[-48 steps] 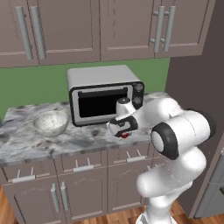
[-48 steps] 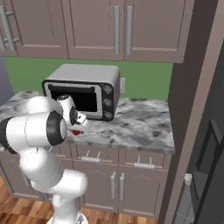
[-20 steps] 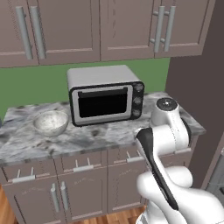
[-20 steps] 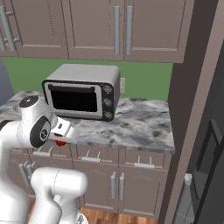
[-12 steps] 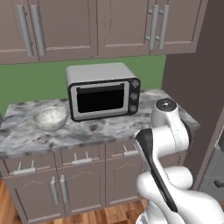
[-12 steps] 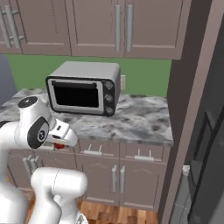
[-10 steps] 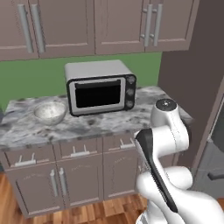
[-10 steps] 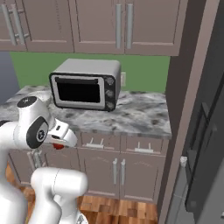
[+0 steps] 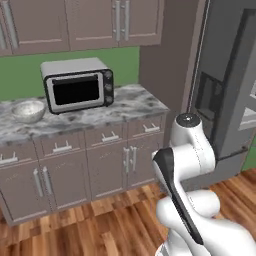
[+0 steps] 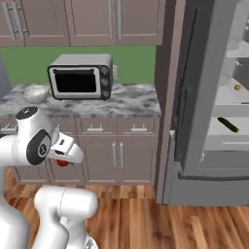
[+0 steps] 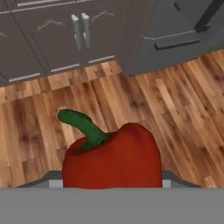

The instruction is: Place the bell pepper and cucumber inside the fridge drawer. Close the drawer after placing the vegetables.

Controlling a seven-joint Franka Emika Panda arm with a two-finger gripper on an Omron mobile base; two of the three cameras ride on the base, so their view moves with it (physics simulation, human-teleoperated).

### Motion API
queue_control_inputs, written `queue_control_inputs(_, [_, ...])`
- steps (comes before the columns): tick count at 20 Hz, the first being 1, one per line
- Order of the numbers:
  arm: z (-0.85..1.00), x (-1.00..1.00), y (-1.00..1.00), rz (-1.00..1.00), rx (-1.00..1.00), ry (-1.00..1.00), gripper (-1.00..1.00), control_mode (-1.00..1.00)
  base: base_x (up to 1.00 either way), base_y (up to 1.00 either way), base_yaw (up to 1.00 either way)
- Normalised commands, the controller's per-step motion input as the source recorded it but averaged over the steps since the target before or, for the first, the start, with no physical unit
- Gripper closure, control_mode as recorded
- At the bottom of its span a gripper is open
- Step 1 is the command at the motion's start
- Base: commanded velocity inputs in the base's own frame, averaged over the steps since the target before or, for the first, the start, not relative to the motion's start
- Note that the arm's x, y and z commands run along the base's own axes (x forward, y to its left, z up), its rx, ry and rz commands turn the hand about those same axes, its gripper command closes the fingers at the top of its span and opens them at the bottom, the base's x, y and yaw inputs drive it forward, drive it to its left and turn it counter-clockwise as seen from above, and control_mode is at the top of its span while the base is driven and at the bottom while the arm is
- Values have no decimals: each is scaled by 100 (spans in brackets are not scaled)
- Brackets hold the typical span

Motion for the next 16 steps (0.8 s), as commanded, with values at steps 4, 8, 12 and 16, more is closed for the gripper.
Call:
queue_control_inputs(4, [0, 0, 0, 0, 0, 0, 100, 100, -73, -98, -41])
queue_control_inputs(8, [0, 0, 0, 0, 0, 0, 100, 100, -46, -100, -42])
queue_control_inputs(12, [0, 0, 0, 0, 0, 0, 100, 100, 14, -100, -35])
queue_control_inputs(16, [0, 0, 0, 0, 0, 0, 100, 100, 74, -92, -17])
